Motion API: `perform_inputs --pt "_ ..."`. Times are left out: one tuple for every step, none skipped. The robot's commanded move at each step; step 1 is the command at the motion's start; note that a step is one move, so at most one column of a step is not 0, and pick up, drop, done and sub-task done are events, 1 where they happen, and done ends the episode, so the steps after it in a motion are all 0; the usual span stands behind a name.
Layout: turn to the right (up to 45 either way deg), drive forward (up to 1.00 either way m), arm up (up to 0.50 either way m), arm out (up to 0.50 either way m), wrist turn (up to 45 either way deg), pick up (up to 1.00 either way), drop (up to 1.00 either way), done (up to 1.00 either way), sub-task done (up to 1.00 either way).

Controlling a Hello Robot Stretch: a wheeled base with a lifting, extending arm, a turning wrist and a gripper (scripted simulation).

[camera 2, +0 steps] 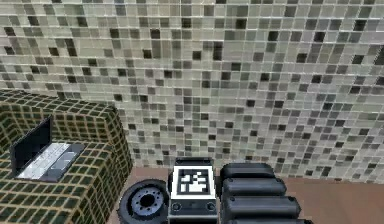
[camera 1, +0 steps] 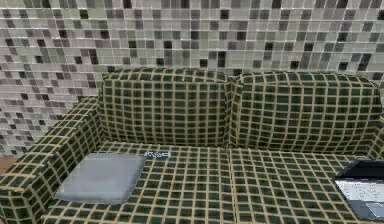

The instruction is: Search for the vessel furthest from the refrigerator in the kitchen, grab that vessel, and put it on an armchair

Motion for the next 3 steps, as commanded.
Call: perform_inputs --pt "-33.0 0.0 0.0 0.0 0.0 0.0 0.0 0.0 0.0" --pt "-3.0 0.0 0.0 0.0 0.0 0.0 0.0 0.0 0.0" --pt "0.0 0.3 0.0 0.0 0.0 0.0 0.0 0.0 0.0"
